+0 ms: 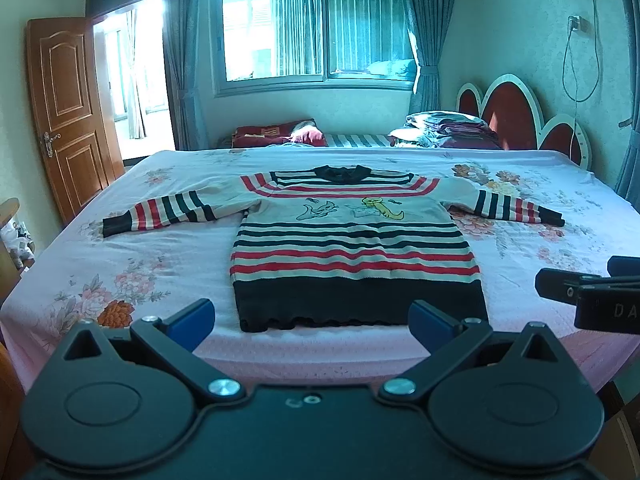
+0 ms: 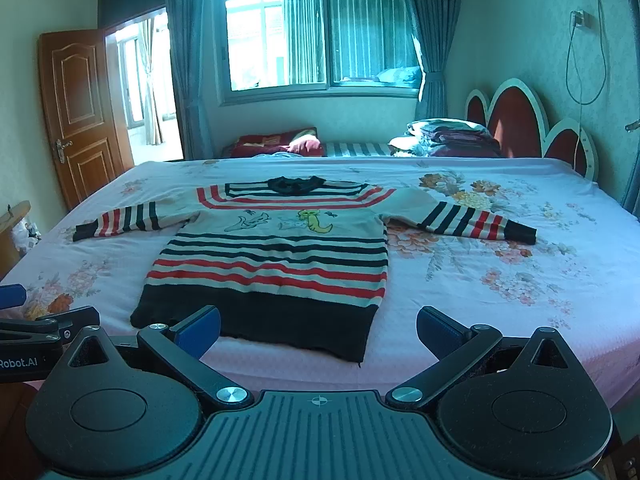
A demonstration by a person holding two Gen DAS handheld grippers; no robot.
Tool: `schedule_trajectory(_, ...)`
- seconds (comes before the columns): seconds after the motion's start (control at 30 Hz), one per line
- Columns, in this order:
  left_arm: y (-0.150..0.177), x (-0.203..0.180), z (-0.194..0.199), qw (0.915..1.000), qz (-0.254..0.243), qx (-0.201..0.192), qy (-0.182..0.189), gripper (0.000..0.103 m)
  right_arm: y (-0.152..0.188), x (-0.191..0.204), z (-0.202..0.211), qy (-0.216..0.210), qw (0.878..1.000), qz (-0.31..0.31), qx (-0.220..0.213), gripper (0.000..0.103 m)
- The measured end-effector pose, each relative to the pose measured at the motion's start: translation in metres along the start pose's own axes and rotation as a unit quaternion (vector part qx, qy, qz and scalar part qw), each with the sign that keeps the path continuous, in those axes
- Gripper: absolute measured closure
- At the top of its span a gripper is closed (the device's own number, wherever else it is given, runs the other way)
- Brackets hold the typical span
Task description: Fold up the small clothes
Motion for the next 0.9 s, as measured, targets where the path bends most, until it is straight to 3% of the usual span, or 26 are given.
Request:
schedule_trajectory(0.43, 0.002, 0.004, -0.003, 1.0, -0.001, 0.004, -0.001, 0.0, 0.001, 0.002, -0.004, -0.003, 1.0, -0.004, 0.002, 0.0)
schedule_trajectory(0.7, 0.006, -0.003, -0.015, 0.9997, 0.009, 0.014, 0.018, 0.0, 0.002, -0.008, -0.013, 0.002, 1.0, -0.026, 0.007, 0.0)
schedule_trajectory(0.9, -0.002, -0.011, -0.043, 0.9981, 0.002, 0.03, 0.053, 0.0, -0.002, -0.023, -0.031, -0.002, 0.998, -0.058, 0.021, 0.0)
Point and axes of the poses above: each gripper's, at about its wrist camera, not at the fingertips, and z roughly against the way its jaws point, x to its left, y to its underside, the point moved 6 cm from there along -z, roughly the way its jaws point, and after that the axes turned 4 degrees about z, right-handed, at the moved point
